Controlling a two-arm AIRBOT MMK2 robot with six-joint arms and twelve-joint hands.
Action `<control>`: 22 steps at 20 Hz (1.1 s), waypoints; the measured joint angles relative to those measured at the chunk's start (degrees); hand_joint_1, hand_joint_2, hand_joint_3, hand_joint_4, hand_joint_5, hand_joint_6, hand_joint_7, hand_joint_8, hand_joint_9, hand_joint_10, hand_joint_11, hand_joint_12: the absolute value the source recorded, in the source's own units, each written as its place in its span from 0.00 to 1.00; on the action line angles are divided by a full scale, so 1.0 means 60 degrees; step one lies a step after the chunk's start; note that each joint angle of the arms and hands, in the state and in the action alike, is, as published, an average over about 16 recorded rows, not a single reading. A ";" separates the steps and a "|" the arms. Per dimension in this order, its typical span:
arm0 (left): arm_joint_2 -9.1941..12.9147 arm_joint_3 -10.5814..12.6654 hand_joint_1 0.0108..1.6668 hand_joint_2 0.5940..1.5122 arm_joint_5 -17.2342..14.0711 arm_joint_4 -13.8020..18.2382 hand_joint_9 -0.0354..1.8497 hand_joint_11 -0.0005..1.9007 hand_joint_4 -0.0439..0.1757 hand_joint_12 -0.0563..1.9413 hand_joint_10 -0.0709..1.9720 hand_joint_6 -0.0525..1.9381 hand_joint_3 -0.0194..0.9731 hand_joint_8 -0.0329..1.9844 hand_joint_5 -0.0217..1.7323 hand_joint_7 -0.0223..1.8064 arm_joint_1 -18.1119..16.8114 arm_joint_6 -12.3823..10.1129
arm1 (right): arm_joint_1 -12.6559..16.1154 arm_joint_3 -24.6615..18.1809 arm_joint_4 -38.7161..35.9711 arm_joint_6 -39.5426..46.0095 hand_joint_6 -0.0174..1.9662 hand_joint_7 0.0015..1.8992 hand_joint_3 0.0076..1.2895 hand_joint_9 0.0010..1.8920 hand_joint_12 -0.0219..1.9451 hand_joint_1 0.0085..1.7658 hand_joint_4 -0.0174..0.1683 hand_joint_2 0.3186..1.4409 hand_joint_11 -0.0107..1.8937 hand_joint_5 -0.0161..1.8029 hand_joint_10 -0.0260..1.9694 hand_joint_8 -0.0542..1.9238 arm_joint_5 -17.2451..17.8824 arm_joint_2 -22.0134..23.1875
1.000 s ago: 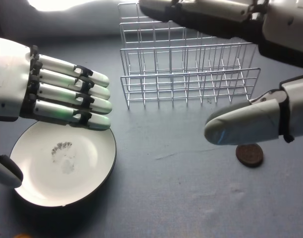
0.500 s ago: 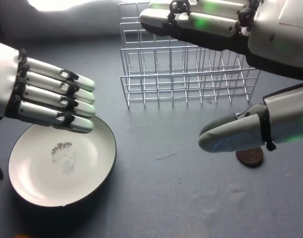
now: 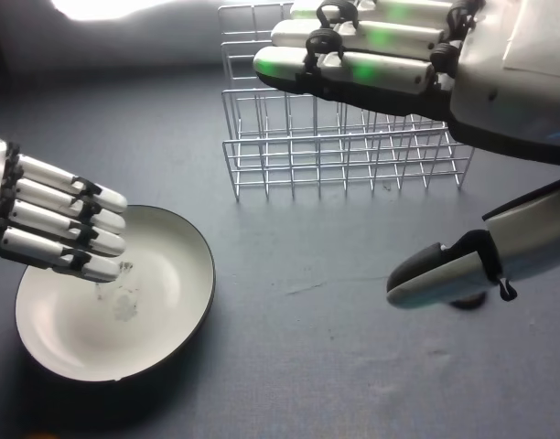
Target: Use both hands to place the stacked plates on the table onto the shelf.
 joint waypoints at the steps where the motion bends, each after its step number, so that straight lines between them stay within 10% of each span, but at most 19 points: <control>1: -0.0058 0.0141 0.00 0.53 -0.0034 -0.0031 0.03 0.01 0.21 0.02 0.04 0.02 0.04 0.01 0.02 0.02 0.0164 0.0084 | -0.0012 -0.0004 -0.0027 -0.0030 0.02 0.01 0.00 0.01 0.01 0.19 0.10 0.50 0.02 0.02 0.02 0.04 -0.0016 -0.0005; 22: -0.0796 0.1491 0.00 0.51 -0.0079 -0.0396 0.03 0.01 0.19 0.02 0.04 0.02 0.04 0.01 0.02 0.02 0.2373 0.1063 | -0.0124 -0.0074 -0.0324 -0.0355 0.02 0.02 0.00 0.04 0.28 0.48 0.14 0.57 0.01 0.03 0.02 0.04 -0.0125 -0.0021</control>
